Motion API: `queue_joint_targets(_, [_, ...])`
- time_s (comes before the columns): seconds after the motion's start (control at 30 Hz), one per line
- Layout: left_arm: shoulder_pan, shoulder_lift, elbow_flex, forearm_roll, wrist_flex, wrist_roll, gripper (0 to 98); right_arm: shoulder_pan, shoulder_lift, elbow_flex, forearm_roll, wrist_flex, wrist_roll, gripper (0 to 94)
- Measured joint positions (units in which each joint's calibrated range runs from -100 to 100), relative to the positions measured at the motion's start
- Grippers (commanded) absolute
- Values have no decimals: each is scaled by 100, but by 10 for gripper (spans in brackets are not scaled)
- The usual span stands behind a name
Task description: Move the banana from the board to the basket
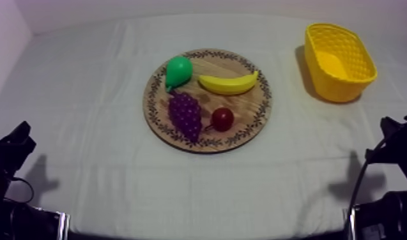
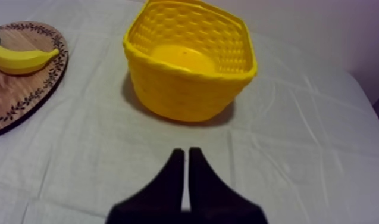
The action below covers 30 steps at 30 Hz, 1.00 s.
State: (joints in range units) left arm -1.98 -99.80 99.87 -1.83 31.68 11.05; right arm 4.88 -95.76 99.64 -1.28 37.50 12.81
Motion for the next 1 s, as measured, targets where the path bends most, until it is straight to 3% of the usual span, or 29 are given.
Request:
queue_joint_targets(0.63, [0, 0, 0, 0, 0, 0, 1, -8, 0, 0, 0, 0, 80, 3])
queue_joint_targets(1.0, [0, 0, 0, 0, 0, 0, 1, -26, 0, 0, 0, 0, -301, 3])
